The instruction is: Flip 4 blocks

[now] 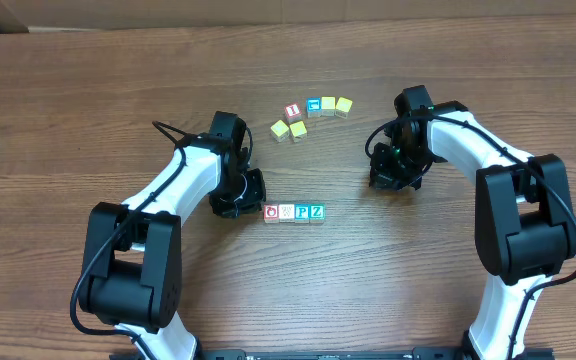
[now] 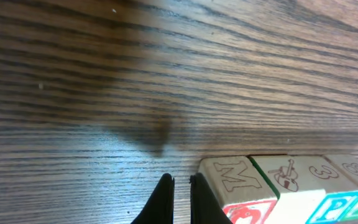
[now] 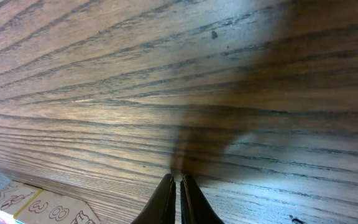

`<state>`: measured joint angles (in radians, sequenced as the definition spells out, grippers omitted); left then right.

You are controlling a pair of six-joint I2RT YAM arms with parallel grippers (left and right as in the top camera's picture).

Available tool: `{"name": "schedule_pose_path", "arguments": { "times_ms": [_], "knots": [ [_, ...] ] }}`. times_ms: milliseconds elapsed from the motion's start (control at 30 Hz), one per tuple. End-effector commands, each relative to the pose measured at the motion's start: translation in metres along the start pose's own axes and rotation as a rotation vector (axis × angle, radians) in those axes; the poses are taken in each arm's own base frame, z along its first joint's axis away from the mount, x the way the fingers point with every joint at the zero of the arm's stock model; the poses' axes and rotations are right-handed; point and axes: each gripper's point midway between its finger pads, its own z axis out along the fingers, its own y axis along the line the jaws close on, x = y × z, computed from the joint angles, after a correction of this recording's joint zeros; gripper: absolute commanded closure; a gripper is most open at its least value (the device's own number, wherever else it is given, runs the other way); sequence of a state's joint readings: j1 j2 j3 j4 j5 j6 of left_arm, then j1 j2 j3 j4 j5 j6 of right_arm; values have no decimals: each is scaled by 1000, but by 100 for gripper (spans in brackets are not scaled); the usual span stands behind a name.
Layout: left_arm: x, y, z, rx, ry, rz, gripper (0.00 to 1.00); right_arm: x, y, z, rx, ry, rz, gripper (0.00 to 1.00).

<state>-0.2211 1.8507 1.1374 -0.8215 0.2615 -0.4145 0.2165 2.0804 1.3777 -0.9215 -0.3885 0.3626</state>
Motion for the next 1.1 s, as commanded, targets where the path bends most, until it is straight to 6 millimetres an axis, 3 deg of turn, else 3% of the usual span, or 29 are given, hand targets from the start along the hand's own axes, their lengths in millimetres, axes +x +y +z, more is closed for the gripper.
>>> {"name": "schedule_pose_path", "arguments": {
  "times_ms": [0, 633, 1067],
  "knots": [
    [5, -5, 6, 30, 31, 17, 96, 9, -12, 14, 53, 27, 9, 92],
    [0, -4, 6, 23, 10, 22, 96, 14, -14, 13, 61, 47, 18, 92],
    [10, 18, 5, -92, 40, 6, 96, 54, 9, 27, 102, 147, -57, 96]
  ]
}}
